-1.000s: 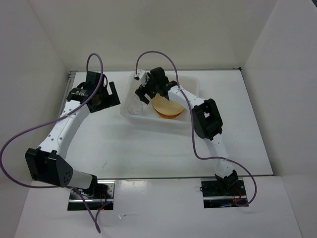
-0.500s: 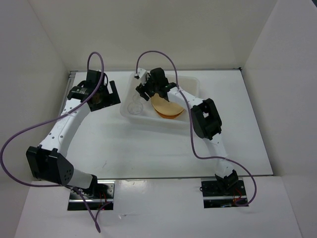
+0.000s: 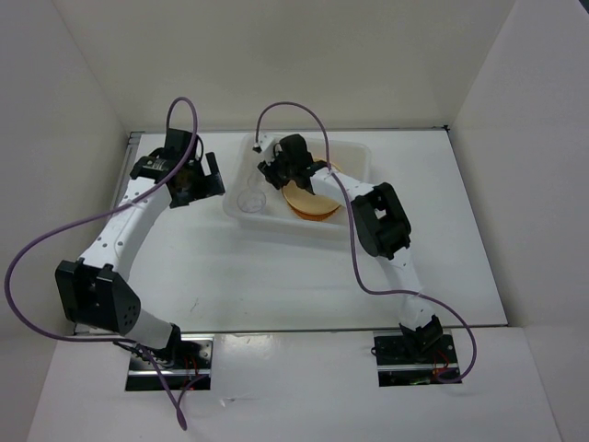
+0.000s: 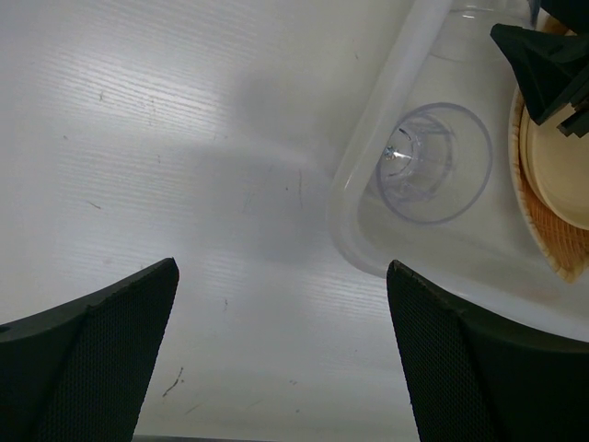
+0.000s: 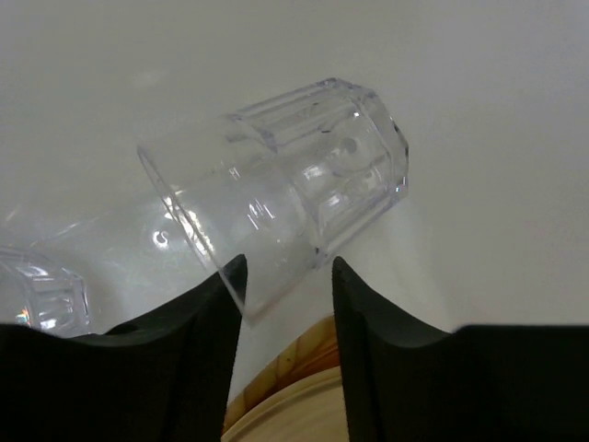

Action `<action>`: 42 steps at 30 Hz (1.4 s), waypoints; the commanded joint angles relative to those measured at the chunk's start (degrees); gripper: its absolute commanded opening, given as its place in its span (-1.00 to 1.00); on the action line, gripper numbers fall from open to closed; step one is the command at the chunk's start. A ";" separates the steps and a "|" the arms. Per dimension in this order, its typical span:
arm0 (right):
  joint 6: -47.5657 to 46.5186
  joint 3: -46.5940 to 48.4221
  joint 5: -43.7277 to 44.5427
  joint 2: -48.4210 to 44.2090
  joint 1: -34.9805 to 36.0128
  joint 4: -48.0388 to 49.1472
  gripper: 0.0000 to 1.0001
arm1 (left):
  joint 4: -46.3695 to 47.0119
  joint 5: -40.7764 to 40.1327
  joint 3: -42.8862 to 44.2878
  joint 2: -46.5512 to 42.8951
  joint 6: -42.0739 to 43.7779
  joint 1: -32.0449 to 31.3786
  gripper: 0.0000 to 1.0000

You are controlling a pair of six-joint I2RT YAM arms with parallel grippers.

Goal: Place the mixed dishes into the plastic bin

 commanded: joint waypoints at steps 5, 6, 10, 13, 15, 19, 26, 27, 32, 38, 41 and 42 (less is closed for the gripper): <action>8.50 0.46 2.80 0.20 -0.54 7.96 -0.43 | -0.68 1.21 3.13 1.10 0.57 0.28 1.00; 9.02 0.47 3.32 0.20 -0.54 7.97 -0.49 | -0.68 1.22 3.13 1.10 0.57 0.28 1.00; 11.49 2.40 3.32 0.20 -1.06 7.44 -0.75 | -0.68 1.22 3.13 1.10 0.57 0.28 1.00; 13.07 4.94 2.80 0.20 -1.68 3.85 -0.90 | -0.68 1.22 3.13 1.62 0.04 0.28 1.00; 13.69 7.58 1.40 0.20 -2.21 0.08 -0.97 | -0.68 1.22 2.52 1.62 -0.49 0.28 1.00; 12.56 13.46 -0.28 -0.33 -2.91 -6.79 -1.00 | 0.54 1.83 1.81 1.62 -1.01 0.28 1.00; 5.61 19.71 0.78 -0.33 -2.91 -16.19 -1.00 | 1.08 2.88 0.66 1.10 -1.54 0.28 1.00; 2.82 20.24 0.78 -0.33 -2.91 -17.42 -1.00 | 1.08 2.89 0.14 0.57 -2.06 0.28 1.00; -4.41 21.65 3.24 -0.33 -2.91 -25.25 -1.00 | 1.60 3.41 -0.39 0.57 -2.07 0.28 1.00; -10.22 21.65 1.49 -0.85 -2.91 -29.21 -1.00 | 2.66 4.47 -0.92 0.57 -2.07 0.28 1.00; -12.49 21.65 0.95 -0.85 -2.39 -29.21 -0.94 | 2.66 4.99 -0.92 1.09 -2.07 0.28 1.00; -12.50 21.65 0.95 -0.85 -2.39 -29.21 -0.92 | 2.66 4.99 -0.92 1.10 -2.07 0.28 1.00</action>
